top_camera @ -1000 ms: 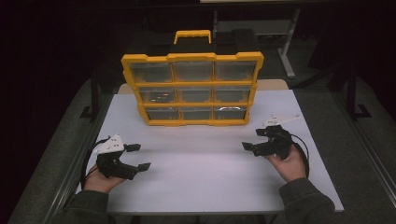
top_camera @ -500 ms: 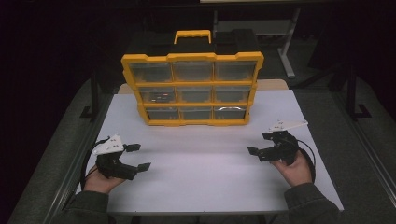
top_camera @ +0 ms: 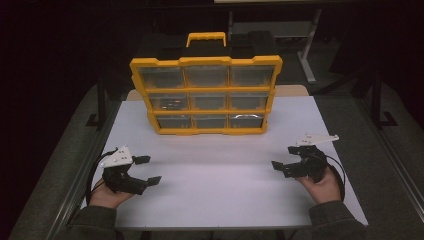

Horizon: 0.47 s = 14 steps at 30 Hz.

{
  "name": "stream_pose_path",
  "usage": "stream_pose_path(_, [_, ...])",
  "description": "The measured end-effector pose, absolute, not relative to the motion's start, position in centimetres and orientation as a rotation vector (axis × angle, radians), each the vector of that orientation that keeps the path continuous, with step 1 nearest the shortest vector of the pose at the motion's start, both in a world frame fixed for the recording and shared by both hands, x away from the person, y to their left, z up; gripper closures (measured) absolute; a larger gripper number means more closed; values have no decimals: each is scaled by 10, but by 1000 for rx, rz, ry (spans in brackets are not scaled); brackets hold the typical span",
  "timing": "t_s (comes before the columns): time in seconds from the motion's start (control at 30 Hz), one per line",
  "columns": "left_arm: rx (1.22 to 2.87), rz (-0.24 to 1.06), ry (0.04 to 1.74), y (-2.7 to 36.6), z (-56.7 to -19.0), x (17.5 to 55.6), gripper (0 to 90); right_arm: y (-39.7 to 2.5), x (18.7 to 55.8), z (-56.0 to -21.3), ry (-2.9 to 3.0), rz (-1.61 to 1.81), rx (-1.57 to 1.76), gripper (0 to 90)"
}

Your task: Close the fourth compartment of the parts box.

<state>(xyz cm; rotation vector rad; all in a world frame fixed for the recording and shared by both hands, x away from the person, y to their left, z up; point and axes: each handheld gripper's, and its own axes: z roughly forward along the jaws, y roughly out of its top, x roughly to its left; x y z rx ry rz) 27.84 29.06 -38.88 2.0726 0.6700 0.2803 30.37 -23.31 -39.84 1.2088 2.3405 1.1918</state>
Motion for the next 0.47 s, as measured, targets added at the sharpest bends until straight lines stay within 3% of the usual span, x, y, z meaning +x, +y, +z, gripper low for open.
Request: stream_pose_path(0.47, [2078,283,667,291,-389,277,170,-241,294,-405,2337,1218,1217,143])
